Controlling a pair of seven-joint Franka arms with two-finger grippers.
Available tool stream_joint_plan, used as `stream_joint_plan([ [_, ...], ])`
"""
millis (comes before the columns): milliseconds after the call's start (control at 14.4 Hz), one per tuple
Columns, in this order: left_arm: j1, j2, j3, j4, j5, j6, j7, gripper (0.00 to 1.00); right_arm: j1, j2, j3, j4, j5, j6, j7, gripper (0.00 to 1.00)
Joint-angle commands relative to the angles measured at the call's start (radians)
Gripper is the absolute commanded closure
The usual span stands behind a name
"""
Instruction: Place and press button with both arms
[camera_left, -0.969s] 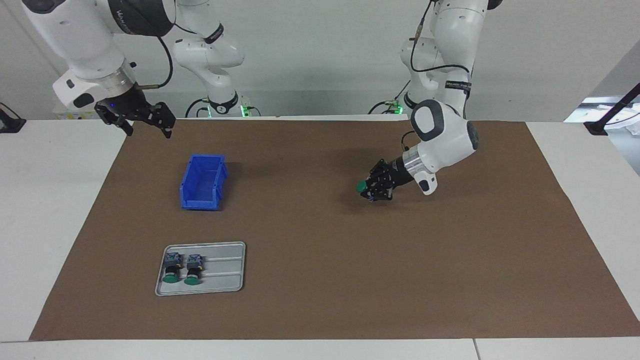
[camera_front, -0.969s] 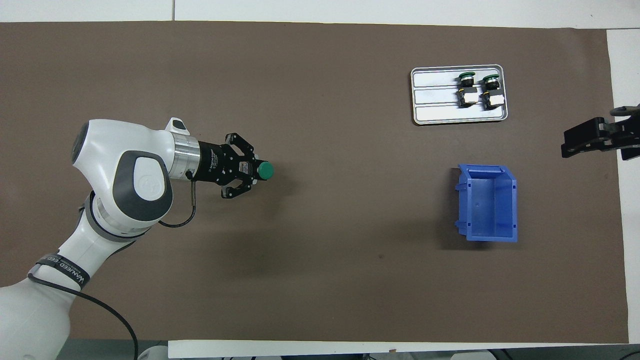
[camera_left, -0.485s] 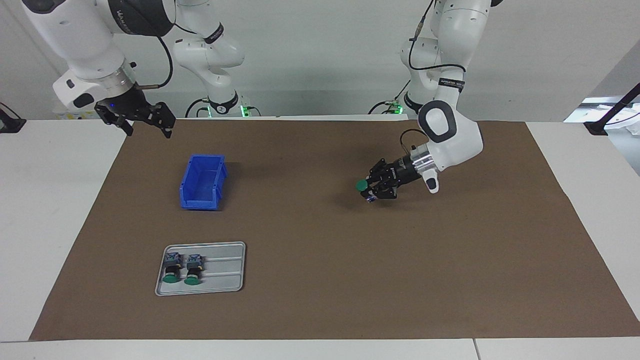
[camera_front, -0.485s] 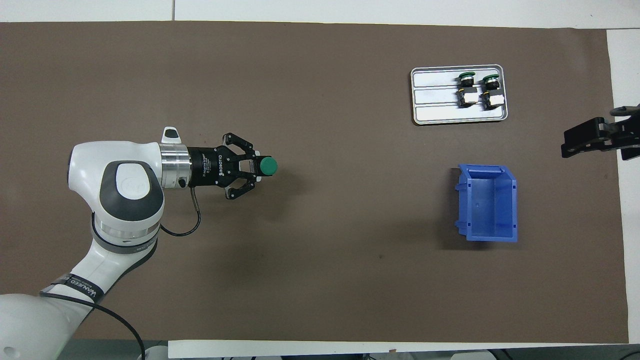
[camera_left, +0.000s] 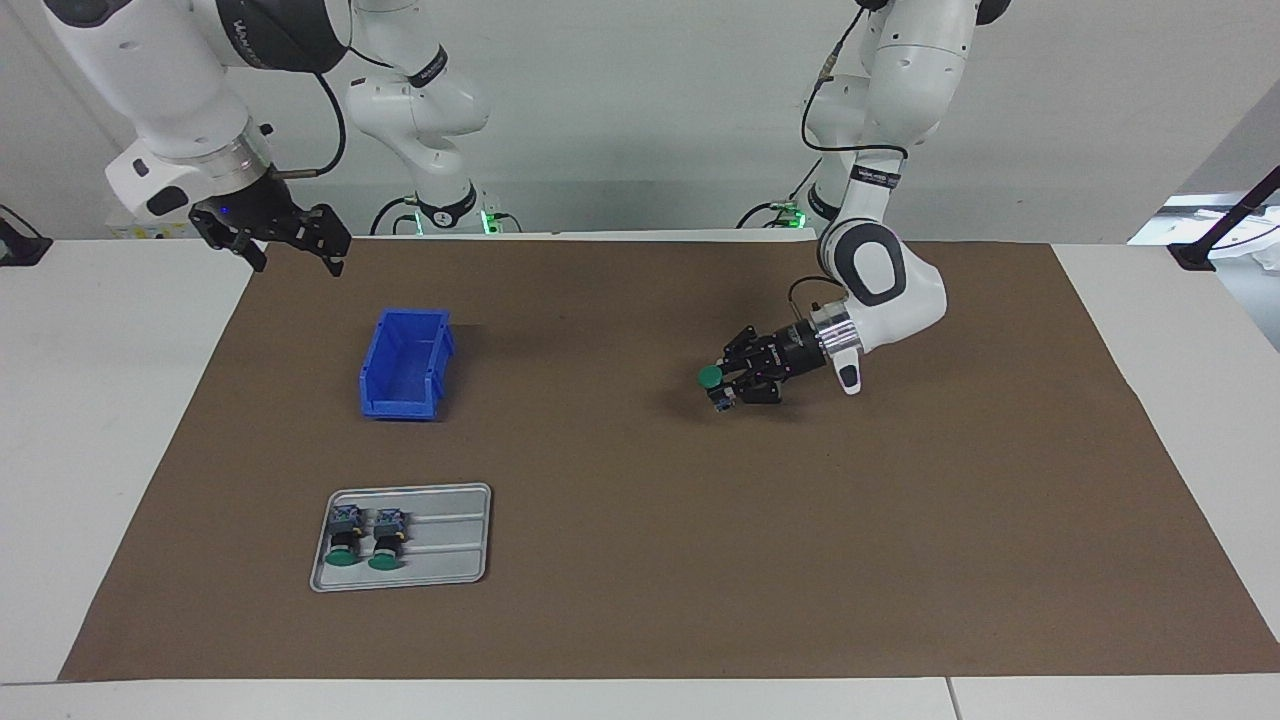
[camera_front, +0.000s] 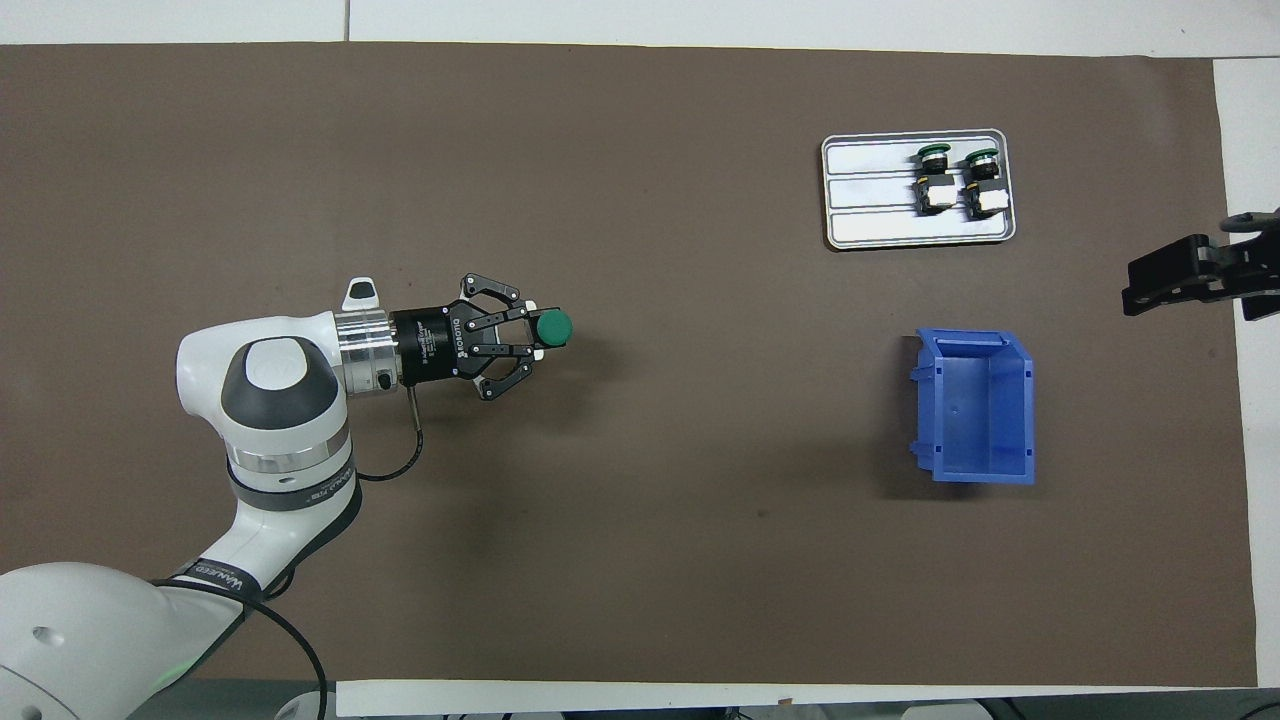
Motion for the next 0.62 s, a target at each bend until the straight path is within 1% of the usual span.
stream_joint_plan([
  [0, -0.015, 0.024, 0.003, -0.007, -0.061, -0.023, 0.056, 0.98, -0.008, -0.022, 0.004, -0.024, 0.005, 0.004, -0.015, 0.02],
  [69, -0.017, 0.039, 0.003, -0.010, -0.067, -0.031, 0.087, 0.98, -0.007, -0.022, 0.004, -0.024, 0.005, 0.004, -0.015, 0.02],
  [277, 0.009, 0.042, 0.003, -0.029, -0.068, -0.105, 0.123, 0.99, -0.007, -0.022, 0.004, -0.024, 0.005, 0.004, -0.015, 0.02],
  [554, -0.002, 0.054, 0.003, -0.030, -0.105, -0.106, 0.145, 0.99, -0.007, -0.022, 0.004, -0.024, 0.005, 0.004, -0.015, 0.02],
])
